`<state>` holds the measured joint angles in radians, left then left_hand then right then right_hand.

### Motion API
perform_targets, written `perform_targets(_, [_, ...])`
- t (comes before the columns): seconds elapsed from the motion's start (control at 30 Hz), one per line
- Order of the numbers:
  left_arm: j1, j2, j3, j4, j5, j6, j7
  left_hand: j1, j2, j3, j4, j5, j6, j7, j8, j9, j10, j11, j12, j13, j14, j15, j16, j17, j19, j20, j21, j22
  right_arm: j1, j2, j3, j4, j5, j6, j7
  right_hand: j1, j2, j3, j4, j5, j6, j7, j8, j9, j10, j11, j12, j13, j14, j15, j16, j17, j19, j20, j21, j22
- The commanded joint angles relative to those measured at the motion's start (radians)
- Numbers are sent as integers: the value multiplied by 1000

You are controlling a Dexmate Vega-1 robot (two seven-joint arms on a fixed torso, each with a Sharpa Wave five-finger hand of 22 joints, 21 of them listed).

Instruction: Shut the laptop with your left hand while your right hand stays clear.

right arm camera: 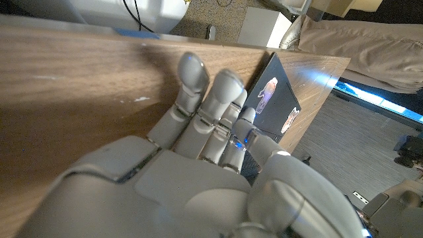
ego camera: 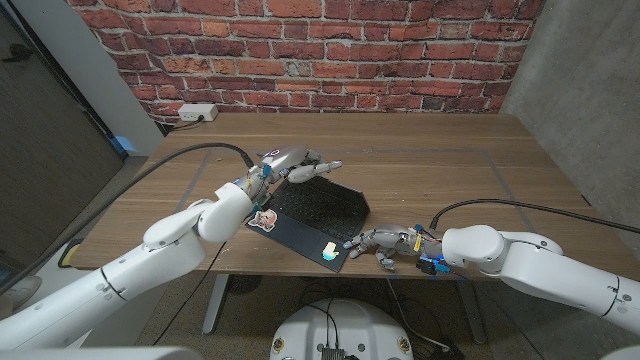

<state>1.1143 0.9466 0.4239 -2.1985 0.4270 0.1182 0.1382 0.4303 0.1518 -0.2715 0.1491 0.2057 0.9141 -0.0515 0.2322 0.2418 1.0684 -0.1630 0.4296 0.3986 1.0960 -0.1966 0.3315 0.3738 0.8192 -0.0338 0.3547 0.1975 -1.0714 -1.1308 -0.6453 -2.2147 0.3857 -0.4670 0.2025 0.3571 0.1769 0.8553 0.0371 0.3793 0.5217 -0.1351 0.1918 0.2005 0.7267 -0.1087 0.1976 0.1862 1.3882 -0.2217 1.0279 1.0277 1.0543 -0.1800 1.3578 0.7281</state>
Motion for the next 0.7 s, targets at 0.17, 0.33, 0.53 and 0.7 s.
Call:
perform_targets(0.17, [126, 43, -89, -100, 0, 28, 25, 2, 2, -5, -1, 6, -5, 2, -7, 3, -2, -2, -1, -2, -10, -25, -6, 3, -10, 2, -2, 1, -15, -14, 17, -7, 11, 4, -20, -8, 0, 7, -4, 5, 60, 105, -3, 1, -28, 47, -1, -1, 3, -1, -2, 5, -2, -40, 8, 2])
perform_targets(0.33, [170, 62, -116, -123, -11, 47, 14, 2, 3, -5, -1, 7, -3, 2, -6, 3, -4, -4, -2, -3, -8, -24, -6, 3, -9, 2, -2, 2, -27, -19, 28, -14, 24, -3, -38, -7, 0, 10, -7, 7, 58, 108, -3, 1, -28, 48, -1, -1, 0, -1, -16, -13, 7, -40, 25, 19])
perform_targets(0.53, [218, 81, -142, -140, -16, 80, 4, 2, 2, -5, -1, 6, -4, 2, -6, 3, -2, -6, -1, -3, -7, -24, -7, 4, -5, -1, -1, 1, -45, -28, 51, -28, 51, -21, -76, -6, -1, 12, -11, 9, 52, 111, -4, 1, -29, 52, 0, -1, -4, -2, -35, -39, 6, -39, 35, 31])
perform_targets(0.7, [246, 93, -162, -145, -24, 94, 2, 2, 2, -5, -1, 6, -4, 2, -6, 3, -2, -2, -1, -4, -6, -24, -8, 4, -5, -1, -1, 1, -84, -61, 100, -51, 100, -34, -133, -7, -7, 6, -19, 7, 70, 111, 3, 2, -8, 68, 7, -1, 1, -2, -63, -87, -9, -39, 33, 35])
